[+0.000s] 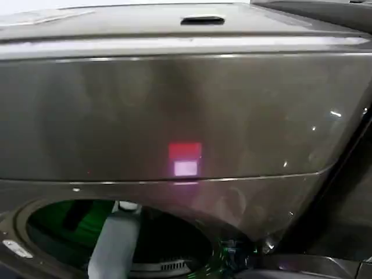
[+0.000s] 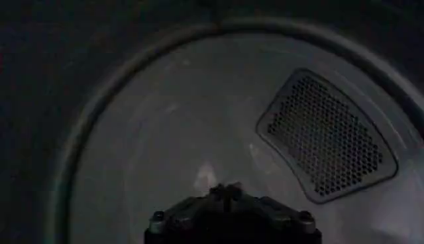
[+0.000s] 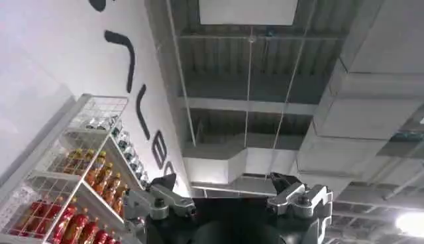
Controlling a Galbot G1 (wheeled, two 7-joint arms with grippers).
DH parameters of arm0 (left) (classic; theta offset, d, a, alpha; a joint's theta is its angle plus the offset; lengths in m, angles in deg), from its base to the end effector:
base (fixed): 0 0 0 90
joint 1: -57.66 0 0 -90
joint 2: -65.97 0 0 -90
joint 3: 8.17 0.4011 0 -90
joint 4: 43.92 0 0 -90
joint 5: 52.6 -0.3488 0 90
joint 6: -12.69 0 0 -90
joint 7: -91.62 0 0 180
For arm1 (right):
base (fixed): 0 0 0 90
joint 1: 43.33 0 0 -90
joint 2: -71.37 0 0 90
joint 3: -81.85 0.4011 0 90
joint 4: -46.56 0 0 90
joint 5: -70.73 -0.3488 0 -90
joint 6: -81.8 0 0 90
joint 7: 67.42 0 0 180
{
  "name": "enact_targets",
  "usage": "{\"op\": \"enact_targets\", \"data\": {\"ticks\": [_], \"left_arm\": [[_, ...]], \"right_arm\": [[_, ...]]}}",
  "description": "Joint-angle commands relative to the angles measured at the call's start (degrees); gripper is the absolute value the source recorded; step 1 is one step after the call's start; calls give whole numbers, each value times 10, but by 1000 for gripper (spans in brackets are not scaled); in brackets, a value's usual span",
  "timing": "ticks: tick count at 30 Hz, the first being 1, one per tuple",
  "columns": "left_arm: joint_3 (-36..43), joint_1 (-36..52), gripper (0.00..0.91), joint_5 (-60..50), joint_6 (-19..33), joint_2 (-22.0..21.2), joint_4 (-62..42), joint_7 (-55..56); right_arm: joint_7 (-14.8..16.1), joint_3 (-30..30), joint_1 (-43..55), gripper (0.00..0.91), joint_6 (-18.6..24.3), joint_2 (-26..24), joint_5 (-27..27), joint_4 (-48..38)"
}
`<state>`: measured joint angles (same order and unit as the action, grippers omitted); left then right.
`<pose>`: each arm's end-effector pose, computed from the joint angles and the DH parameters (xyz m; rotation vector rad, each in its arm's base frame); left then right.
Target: Grasp the clothes from the dryer.
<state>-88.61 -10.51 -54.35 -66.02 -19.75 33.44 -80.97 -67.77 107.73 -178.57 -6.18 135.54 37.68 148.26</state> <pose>0.4902 -0.0207 -0.3211 0.0310 2.7769 0.1610 -0.2210 -0.4205 -0.0092 1.7271 1.8204 -0.9100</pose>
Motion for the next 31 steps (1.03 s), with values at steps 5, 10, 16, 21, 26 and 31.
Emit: {"op": "enact_targets", "data": {"ticks": [5,10,16,21,26,31], "left_arm": [[-9,-36,0,8,6,-1,50,34],[-9,-41,0,2,-29,0,49,29],[-7,-47,0,1,-62,1,51,12],[-6,-45,0,4,-73,2,52,8],[-3,-43,0,8,-74,4,56,6],[-3,-50,0,22,-80,14,76,2]], "right_arm": [[0,8,-6,907,13,1,-4,-12],[0,8,-5,907,14,1,-3,-10],[2,12,-5,907,3,0,-2,-4],[2,19,-8,907,0,0,-4,-5],[2,22,-10,907,0,2,-4,-5],[2,25,-11,907,-4,3,-7,0]]}}
